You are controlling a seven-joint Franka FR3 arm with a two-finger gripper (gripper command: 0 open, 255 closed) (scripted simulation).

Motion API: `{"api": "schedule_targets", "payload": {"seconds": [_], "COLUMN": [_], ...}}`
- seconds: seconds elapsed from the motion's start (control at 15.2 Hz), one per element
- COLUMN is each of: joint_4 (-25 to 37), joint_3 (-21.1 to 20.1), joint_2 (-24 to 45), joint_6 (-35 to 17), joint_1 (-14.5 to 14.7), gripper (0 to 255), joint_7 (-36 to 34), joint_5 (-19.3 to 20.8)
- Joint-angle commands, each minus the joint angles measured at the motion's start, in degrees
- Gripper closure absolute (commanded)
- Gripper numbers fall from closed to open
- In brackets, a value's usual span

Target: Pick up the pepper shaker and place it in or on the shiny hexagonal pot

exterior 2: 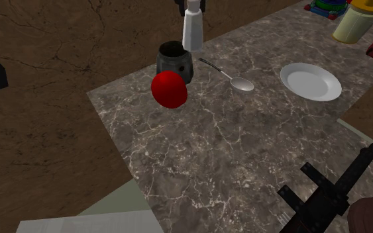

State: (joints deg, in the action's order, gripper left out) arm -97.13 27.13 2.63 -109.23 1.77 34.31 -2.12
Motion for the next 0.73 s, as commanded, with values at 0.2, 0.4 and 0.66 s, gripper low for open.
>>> {"api": "schedule_targets", "payload": {"seconds": [0.2, 0.4, 0.66], "joint_4": [14.1, 25.0, 48.3], "joint_3": [-1.1, -2.0, -3.8], "joint_2": [10.8, 18.3, 32.5], "joint_6": [4.3, 8.2, 17.4], "joint_1": [-0.1, -1.2, -5.2], "gripper": [255, 255, 255], "joint_7": [-1.4, -2.4, -4.8], "joint_5": [-4.4, -7.1, -11.3]}}
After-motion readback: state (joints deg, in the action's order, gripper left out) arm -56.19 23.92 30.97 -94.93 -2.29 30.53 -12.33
